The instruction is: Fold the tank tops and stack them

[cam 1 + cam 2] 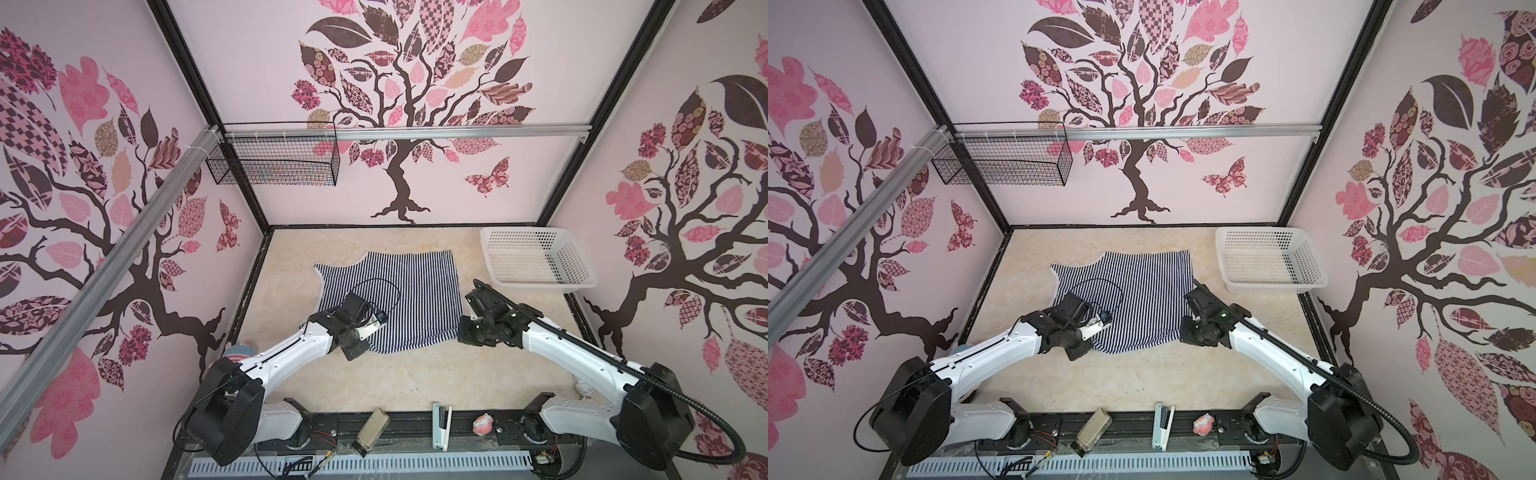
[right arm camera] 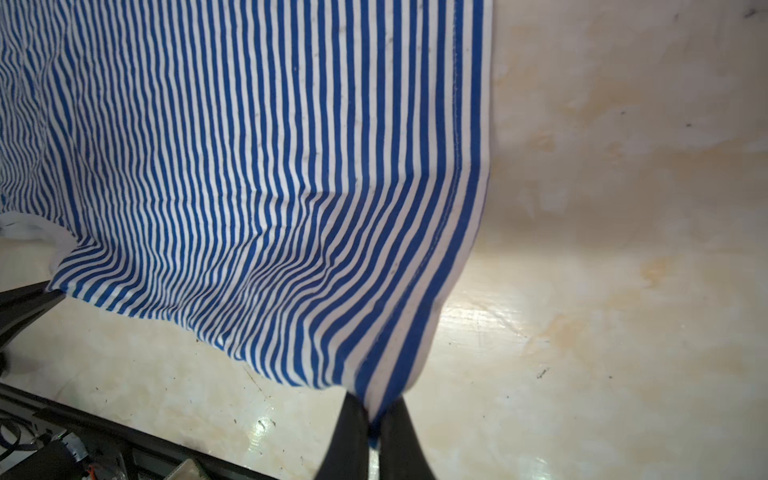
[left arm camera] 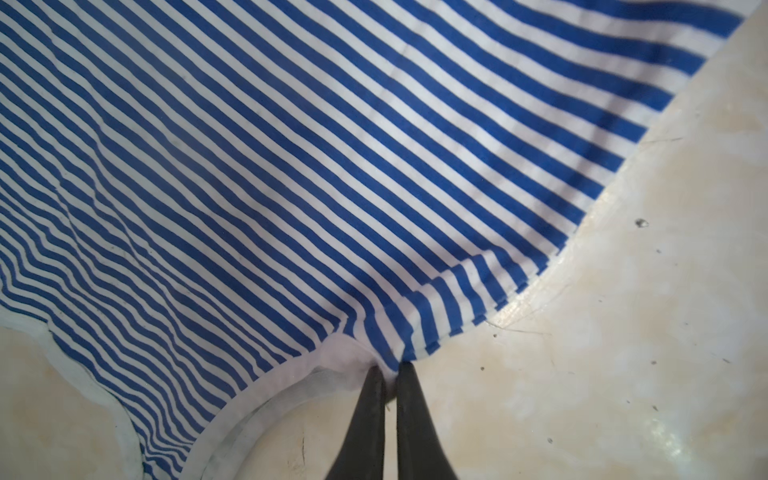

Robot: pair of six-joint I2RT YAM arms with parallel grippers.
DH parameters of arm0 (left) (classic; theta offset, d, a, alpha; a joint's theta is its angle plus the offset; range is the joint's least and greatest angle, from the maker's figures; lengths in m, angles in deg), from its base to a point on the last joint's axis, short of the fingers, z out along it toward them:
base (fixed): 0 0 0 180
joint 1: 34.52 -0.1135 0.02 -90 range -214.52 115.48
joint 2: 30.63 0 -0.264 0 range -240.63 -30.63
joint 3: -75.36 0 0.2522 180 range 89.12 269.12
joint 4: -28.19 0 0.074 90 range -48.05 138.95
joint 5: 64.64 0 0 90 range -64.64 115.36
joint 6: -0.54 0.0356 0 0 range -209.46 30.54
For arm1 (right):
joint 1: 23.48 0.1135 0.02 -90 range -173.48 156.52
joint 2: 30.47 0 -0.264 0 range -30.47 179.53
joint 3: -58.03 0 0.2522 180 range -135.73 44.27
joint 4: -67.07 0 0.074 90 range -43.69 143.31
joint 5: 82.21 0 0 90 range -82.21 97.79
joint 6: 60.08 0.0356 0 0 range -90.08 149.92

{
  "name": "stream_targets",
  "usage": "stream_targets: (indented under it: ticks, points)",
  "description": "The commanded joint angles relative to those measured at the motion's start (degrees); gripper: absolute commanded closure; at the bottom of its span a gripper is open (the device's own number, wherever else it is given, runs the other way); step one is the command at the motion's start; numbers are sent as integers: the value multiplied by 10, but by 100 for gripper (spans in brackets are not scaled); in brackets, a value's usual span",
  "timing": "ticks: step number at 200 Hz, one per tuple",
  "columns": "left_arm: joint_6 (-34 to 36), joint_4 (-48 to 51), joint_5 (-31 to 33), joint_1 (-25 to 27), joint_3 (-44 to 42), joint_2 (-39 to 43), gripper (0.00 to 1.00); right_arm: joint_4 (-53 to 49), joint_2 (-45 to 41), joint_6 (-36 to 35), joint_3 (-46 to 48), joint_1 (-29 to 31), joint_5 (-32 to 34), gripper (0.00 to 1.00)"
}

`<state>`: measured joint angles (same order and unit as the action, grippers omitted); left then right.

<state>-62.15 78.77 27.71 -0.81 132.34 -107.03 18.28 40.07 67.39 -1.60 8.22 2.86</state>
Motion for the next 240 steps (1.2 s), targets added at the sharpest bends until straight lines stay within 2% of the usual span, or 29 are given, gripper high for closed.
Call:
stream_targets:
  ticks: [1, 46, 97, 240]
  points:
    - [12, -31, 14, -12, 21, -16, 91, -2, 12, -15, -21, -22, -3, 100]
    - [22, -22, -15, -60, 59, -39, 92, 2, 32, -37, -33, -50, -12, 100]
    - [34, -33, -13, -68, 90, -65, 91, 10, 78, -50, -61, -55, -8, 100]
    - [33, -120, 78, -79, 155, -172, 90, 24, 216, -78, -141, -94, 21, 100]
